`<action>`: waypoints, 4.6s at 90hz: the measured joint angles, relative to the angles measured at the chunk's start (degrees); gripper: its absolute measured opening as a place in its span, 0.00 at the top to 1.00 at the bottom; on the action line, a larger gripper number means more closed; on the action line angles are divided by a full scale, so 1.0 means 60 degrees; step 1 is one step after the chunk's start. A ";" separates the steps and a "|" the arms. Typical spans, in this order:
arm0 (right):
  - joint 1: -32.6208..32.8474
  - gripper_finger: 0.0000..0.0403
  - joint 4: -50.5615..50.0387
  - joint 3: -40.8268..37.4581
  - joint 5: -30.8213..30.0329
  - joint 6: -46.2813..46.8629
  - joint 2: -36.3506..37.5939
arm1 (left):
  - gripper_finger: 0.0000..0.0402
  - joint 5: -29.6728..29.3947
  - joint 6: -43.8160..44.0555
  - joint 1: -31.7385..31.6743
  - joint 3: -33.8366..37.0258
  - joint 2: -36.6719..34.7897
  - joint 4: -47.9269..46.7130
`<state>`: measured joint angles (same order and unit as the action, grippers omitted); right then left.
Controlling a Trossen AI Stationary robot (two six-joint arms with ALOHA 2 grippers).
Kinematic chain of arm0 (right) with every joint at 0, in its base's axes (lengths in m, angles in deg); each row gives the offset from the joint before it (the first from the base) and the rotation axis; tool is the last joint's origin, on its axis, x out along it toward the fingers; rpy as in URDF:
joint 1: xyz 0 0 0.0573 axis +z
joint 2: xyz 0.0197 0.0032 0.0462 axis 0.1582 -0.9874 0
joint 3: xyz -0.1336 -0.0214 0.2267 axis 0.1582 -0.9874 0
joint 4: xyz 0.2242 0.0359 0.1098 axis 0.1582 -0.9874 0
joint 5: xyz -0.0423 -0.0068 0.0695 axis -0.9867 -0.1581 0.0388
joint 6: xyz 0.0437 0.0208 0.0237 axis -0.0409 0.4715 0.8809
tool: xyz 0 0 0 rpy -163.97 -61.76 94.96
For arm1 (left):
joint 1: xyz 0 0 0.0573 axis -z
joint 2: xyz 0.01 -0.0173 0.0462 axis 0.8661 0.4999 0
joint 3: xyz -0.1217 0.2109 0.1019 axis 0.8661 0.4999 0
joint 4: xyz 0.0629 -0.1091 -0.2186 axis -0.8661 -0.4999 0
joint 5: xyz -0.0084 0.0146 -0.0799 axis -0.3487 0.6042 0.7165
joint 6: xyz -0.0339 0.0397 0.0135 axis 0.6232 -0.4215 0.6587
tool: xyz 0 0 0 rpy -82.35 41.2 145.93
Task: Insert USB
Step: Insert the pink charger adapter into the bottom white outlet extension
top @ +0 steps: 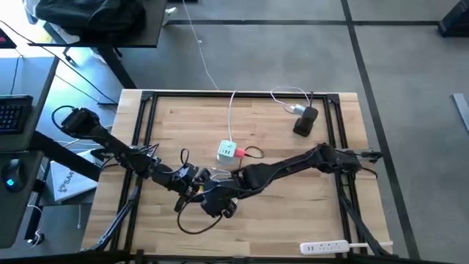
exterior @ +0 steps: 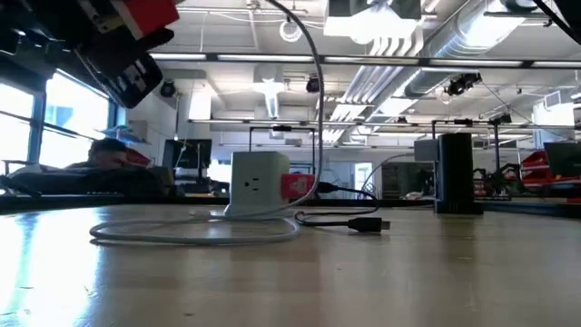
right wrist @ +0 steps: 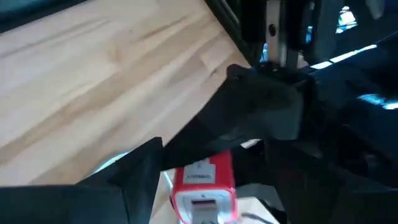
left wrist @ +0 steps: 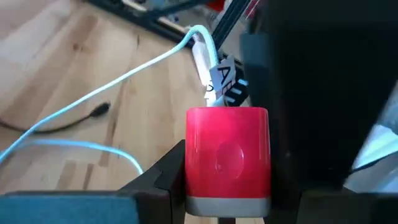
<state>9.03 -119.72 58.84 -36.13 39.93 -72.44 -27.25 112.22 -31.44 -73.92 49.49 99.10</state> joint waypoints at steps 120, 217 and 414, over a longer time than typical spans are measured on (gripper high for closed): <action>-0.0220 0.51 0.0259 -0.0018 0.0874 0.0151 0.0157 | 0.69 -0.0240 -0.0253 0.0239 -0.0025 -0.0006 0.1184; 0.0640 0.74 -0.5669 0.0790 0.1237 0.7573 0.0637 | 0.47 -0.2713 -0.4226 0.0363 -0.0011 0.0019 0.1483; 0.6295 0.74 -0.1241 -0.9113 0.3800 2.7957 0.4772 | 0.47 -0.1155 -0.4738 -0.1987 -0.0018 0.0030 0.2786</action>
<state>46.81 -127.16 4.17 -13.33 207.67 -43.80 -34.17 83.79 -43.37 -74.03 49.67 115.81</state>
